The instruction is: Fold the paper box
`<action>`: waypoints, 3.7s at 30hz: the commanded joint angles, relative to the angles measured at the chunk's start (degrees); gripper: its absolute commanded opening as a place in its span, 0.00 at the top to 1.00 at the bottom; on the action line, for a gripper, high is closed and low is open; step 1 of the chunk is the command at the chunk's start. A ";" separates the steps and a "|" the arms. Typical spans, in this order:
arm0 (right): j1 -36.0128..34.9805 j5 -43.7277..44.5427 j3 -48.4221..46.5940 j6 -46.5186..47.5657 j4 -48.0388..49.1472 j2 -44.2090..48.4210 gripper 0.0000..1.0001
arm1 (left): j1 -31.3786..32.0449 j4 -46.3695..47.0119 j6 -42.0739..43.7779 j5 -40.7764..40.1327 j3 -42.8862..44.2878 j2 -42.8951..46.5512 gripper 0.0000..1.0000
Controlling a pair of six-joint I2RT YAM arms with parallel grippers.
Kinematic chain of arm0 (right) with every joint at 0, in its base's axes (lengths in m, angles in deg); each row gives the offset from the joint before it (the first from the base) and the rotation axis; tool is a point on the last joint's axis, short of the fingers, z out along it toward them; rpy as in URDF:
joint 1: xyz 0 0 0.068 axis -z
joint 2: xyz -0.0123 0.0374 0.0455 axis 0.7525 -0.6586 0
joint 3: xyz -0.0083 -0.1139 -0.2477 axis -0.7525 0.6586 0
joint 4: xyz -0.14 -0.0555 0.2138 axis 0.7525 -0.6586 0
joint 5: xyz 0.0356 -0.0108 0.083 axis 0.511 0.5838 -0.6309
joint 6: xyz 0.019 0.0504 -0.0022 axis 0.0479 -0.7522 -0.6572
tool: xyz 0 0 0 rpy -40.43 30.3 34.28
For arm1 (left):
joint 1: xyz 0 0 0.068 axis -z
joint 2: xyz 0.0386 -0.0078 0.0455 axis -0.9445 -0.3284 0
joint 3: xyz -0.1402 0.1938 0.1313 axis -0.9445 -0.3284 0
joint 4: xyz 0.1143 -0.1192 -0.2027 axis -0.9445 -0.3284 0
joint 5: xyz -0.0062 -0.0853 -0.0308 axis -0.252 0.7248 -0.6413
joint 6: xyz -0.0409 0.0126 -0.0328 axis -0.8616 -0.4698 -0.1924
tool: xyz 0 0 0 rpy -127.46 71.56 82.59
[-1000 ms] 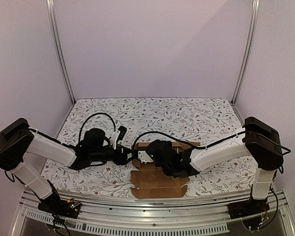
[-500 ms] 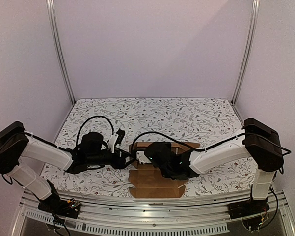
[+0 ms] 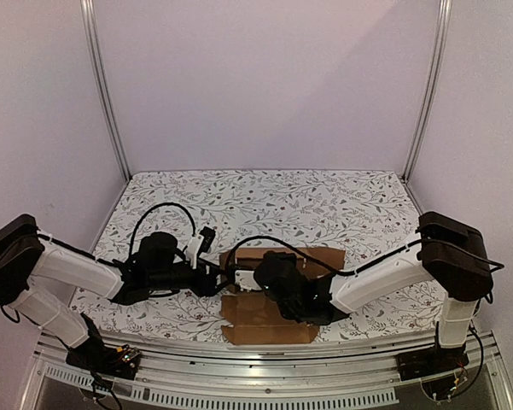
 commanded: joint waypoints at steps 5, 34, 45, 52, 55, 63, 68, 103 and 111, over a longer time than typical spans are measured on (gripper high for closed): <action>-1.53 2.35 2.30 5.79 11.06 -3.49 1.00 | 2.08 -1.92 1.07 -2.15 -1.27 1.45 0.40; -1.58 -1.34 2.86 2.13 7.05 3.33 1.00 | 11.17 -3.10 -2.13 -8.18 -1.59 4.03 0.51; -1.04 -8.95 -0.03 -6.39 -9.80 8.56 0.92 | 11.25 -6.74 -0.22 -8.78 -0.08 8.37 0.64; -0.90 -10.87 -3.04 -9.70 -16.10 9.09 0.87 | 11.31 -7.70 0.08 -9.12 -0.20 10.54 0.66; -0.81 -11.03 -3.33 -10.05 -16.88 8.83 0.86 | 11.33 -7.77 0.16 -9.34 -0.71 11.28 0.66; -0.56 -11.19 -3.70 -11.17 -18.59 8.97 0.90 | 11.31 -8.52 -0.32 -11.35 -2.30 11.75 0.61; -0.56 -10.61 -3.80 -12.09 -18.85 8.81 0.90 | 11.31 -9.79 -0.97 -12.04 -1.95 10.99 0.55; -3.71 -2.26 2.39 -7.54 -1.84 3.99 1.00 | 13.82 -10.73 -4.14 -11.87 -3.53 12.13 0.40; -4.96 3.51 6.62 2.38 20.72 -1.64 1.00 | 13.77 -15.16 -3.71 -14.57 -4.89 18.34 0.40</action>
